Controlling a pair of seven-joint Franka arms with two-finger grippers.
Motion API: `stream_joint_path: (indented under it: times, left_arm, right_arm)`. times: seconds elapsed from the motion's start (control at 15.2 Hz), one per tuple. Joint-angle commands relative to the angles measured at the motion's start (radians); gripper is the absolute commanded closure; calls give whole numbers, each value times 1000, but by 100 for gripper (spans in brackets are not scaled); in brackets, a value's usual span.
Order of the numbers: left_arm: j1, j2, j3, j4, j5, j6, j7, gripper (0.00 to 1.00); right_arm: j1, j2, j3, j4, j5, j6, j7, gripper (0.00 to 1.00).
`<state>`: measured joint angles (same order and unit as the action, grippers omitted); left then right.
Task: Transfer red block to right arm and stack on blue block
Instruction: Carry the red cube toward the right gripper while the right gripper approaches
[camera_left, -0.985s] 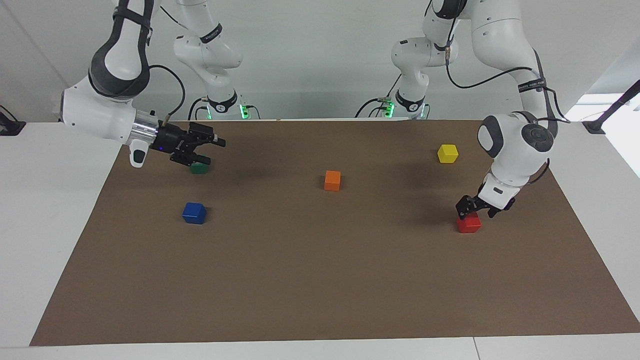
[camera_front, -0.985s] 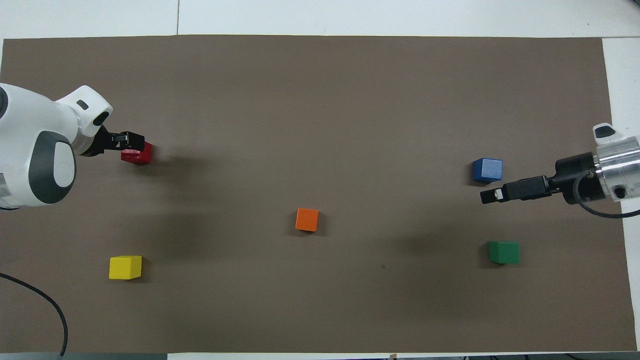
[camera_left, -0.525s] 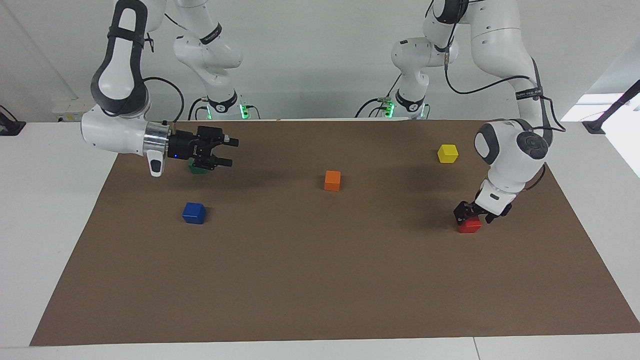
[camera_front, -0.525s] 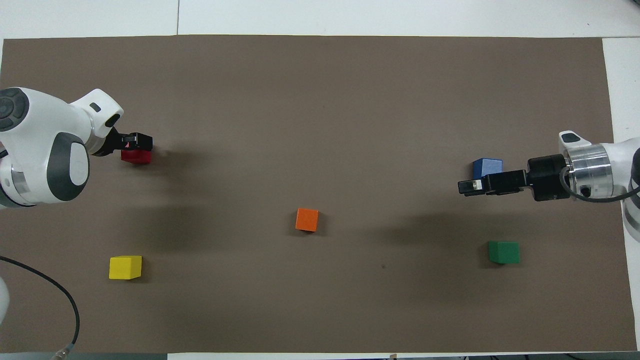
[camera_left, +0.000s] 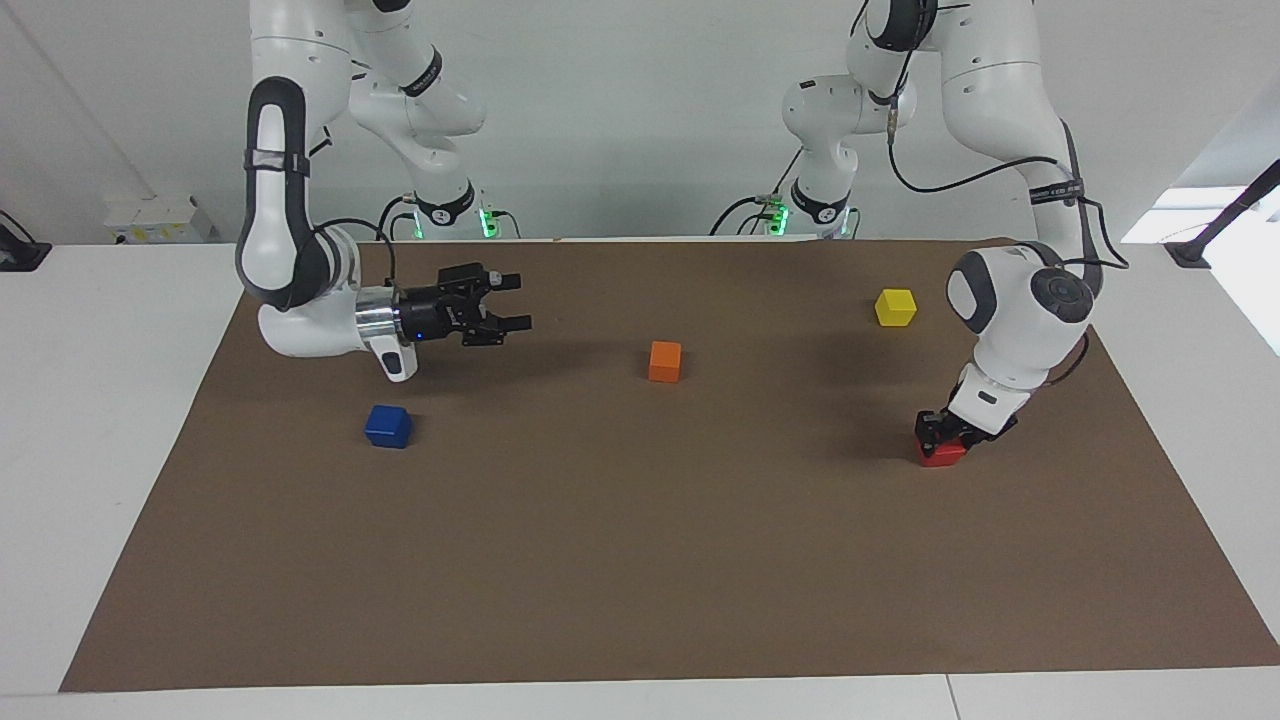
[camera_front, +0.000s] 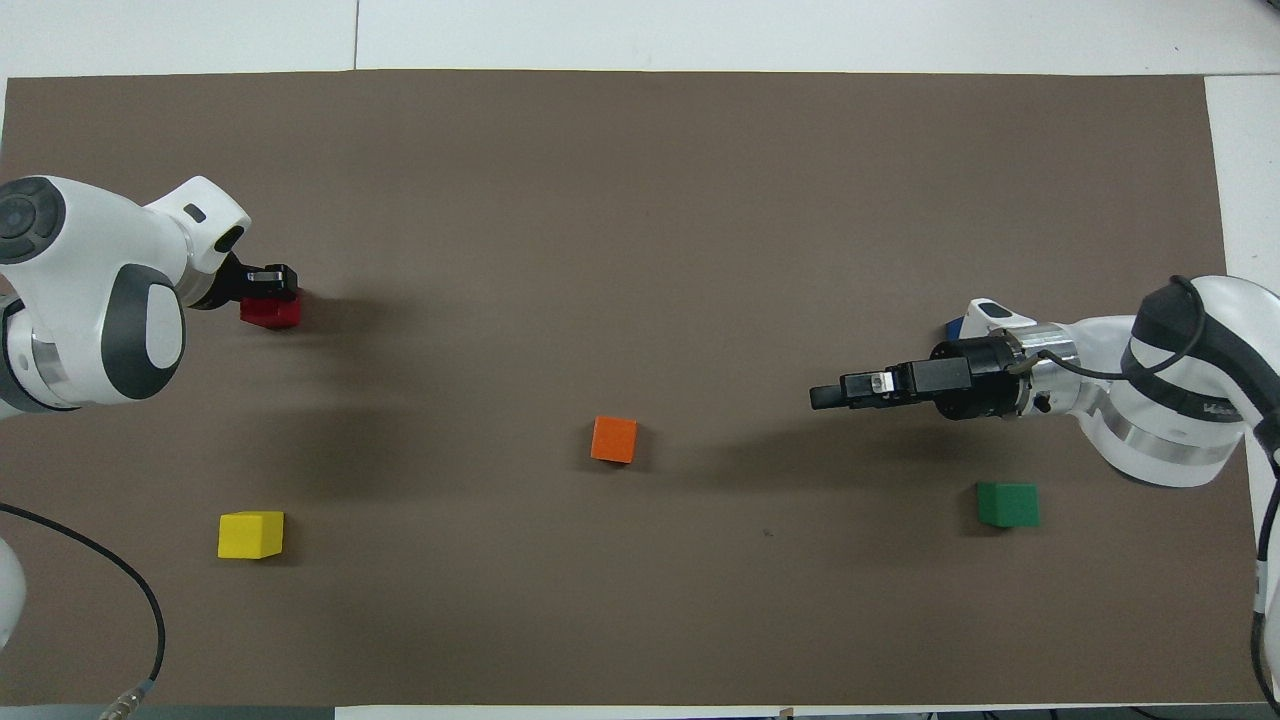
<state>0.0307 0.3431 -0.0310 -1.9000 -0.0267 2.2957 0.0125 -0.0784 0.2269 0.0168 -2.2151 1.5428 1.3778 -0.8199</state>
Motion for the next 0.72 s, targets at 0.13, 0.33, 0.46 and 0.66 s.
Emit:
stream_joint_path:
  times: [0.13,0.33,0.46,0.66]
  left_arm:
    - [-9,-31,-15,260,-157,-408,-237,100]
    - [-8,-143,-41,317,-304,-614,-570,100]
    - [-14,-258,-44,291,-373,-694,-777,100]
    - [-93,-340,-55,286,-413,-772,-1015,100]
  right_arm:
    - [97,43,2,2,221,-127,-18,0]
    - [155,84,3,2,342,-209,-19,0]
    - [199,98,8,-8,422,-229,-19,0]
    - [288,130,12,-8,546,-229,-12,0]
